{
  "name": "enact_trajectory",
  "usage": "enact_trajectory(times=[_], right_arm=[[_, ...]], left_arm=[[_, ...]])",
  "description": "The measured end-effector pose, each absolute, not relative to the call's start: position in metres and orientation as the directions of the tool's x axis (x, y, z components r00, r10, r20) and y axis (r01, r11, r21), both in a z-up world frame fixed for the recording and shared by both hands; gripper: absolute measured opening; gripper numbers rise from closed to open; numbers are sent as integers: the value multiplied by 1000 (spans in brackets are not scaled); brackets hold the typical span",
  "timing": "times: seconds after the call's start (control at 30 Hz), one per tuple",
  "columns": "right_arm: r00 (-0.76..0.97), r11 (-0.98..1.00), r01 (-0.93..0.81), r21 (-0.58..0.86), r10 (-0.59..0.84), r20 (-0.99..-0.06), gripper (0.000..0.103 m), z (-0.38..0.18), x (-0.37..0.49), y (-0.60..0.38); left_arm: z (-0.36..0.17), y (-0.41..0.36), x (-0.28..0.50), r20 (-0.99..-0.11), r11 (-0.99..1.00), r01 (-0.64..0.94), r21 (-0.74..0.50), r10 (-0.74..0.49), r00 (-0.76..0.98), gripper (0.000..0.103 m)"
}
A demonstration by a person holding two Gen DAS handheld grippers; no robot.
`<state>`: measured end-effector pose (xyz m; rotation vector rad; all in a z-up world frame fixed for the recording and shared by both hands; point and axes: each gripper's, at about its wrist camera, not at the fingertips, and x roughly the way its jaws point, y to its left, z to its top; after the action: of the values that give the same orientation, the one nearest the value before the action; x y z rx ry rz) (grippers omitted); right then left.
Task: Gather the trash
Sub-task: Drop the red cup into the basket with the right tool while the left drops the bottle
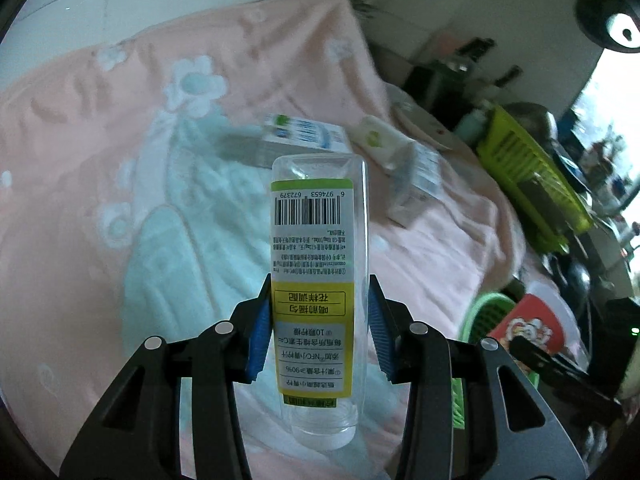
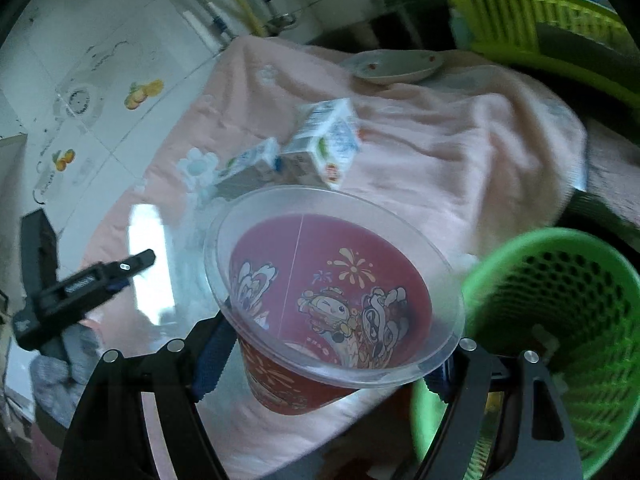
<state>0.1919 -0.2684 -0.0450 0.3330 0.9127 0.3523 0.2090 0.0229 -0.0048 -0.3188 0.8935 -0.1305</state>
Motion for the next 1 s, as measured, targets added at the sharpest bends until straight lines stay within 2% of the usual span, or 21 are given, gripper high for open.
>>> enact_trajectory(times=[0.6,1.0], right_arm=[[538,968,87,235,153,-829,76,-99,137,-395],[513,957,146,249,142,-847,78,-117,116,-427]], left_arm=[[-18,-126,187,-747,904,235,-357,-427,509,42],[-33,-192,185,-771,887,318,-334,-452,450,43]])
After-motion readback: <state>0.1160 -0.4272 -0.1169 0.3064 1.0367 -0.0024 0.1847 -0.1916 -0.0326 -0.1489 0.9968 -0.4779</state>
